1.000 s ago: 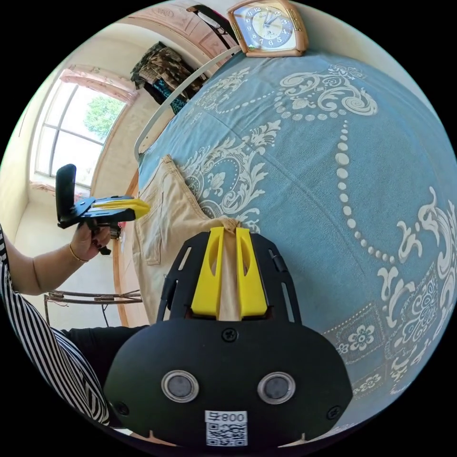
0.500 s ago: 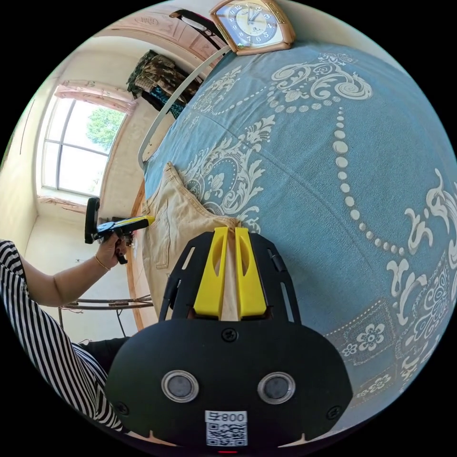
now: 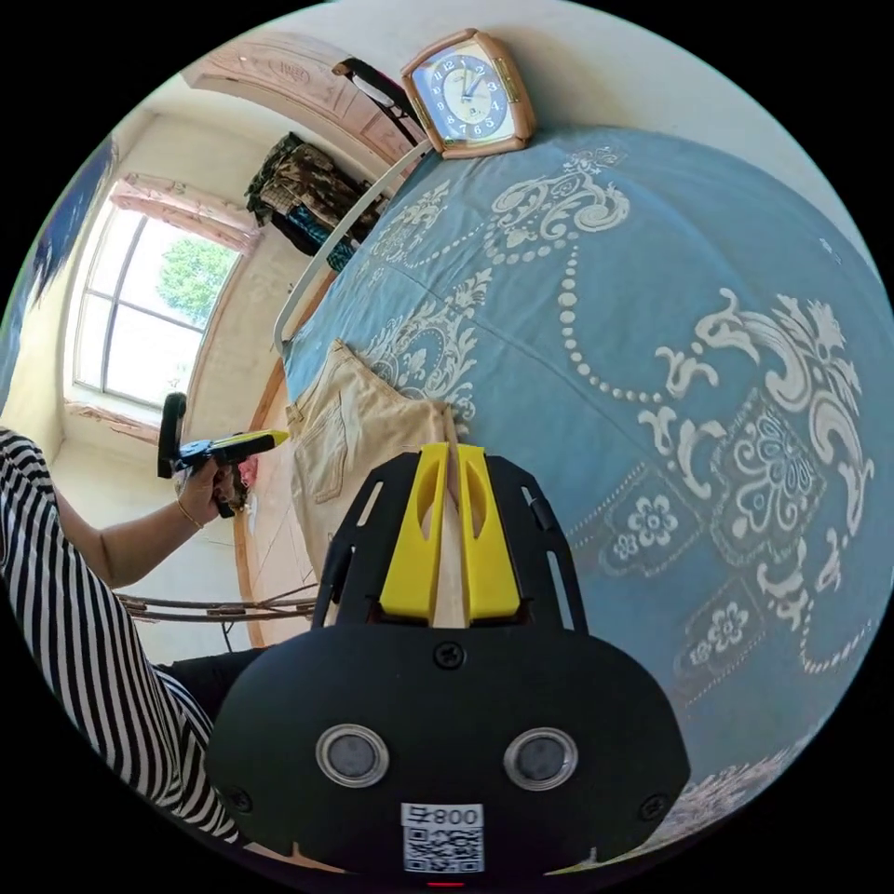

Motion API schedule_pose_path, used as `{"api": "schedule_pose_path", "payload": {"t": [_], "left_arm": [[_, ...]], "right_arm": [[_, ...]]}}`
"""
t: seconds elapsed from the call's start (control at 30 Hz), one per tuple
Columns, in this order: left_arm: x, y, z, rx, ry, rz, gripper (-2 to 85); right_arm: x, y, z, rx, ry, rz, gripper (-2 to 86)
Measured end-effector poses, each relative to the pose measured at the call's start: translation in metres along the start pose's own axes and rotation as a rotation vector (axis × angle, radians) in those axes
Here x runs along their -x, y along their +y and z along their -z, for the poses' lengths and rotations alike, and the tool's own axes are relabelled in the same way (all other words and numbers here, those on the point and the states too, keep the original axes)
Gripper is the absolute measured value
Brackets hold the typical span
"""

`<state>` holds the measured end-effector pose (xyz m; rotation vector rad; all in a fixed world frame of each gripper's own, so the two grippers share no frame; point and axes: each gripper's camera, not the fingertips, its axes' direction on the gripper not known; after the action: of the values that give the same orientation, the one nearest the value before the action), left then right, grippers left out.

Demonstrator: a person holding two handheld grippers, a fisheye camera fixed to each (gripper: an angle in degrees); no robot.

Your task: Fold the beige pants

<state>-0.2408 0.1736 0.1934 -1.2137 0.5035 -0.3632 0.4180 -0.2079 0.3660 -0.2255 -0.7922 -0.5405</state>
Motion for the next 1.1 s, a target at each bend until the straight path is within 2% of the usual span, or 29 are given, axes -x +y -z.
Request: {"api": "schedule_pose_path", "payload": {"t": [0.13,0.23,0.37,0.5,0.6,0.63,0.67,0.87,0.97,1.0,1.1], "left_arm": [[-0.089,-0.009,-0.041,0.150,0.192,-0.324,0.3],[-0.142,-0.016,-0.081,0.214,0.201,-0.498,0.2],[-0.183,-0.028,-0.125,0.331,0.163,-0.588,0.2],[-0.238,-0.044,-0.136,0.275,0.199,-0.753,0.2],[-0.282,-0.058,-0.161,0.292,0.179,-0.871,0.2],[-0.293,-0.058,-0.182,0.378,0.138,-0.896,0.2],[-0.295,-0.058,-0.189,0.393,0.131,-0.891,0.2],[-0.319,-0.071,-0.208,0.415,0.146,-0.886,0.2],[-0.351,-0.079,-0.214,0.356,0.169,-0.978,0.3],[-0.362,-0.081,-0.230,0.406,0.115,-1.005,0.4],[-0.372,-0.088,-0.245,0.432,0.122,-0.985,0.8]], "right_arm": [[-0.022,0.071,0.038,0.033,0.038,-0.187,2.7],[-0.033,0.124,0.061,0.051,0.054,-0.313,2.6],[-0.036,0.176,0.070,0.083,0.128,-0.369,2.1],[-0.053,0.221,0.055,0.120,0.136,-0.446,1.3],[-0.056,0.250,0.061,0.042,0.120,-0.464,0.7],[-0.055,0.261,0.062,0.022,0.123,-0.465,0.6],[-0.054,0.265,0.063,0.020,0.126,-0.465,0.5],[-0.067,0.311,0.078,-0.035,0.063,-0.525,0.5],[-0.072,0.334,0.104,-0.145,0.108,-0.555,0.9],[-0.075,0.347,0.114,-0.185,0.110,-0.580,1.2],[-0.083,0.393,0.135,-0.218,0.158,-0.711,3.3]]}}
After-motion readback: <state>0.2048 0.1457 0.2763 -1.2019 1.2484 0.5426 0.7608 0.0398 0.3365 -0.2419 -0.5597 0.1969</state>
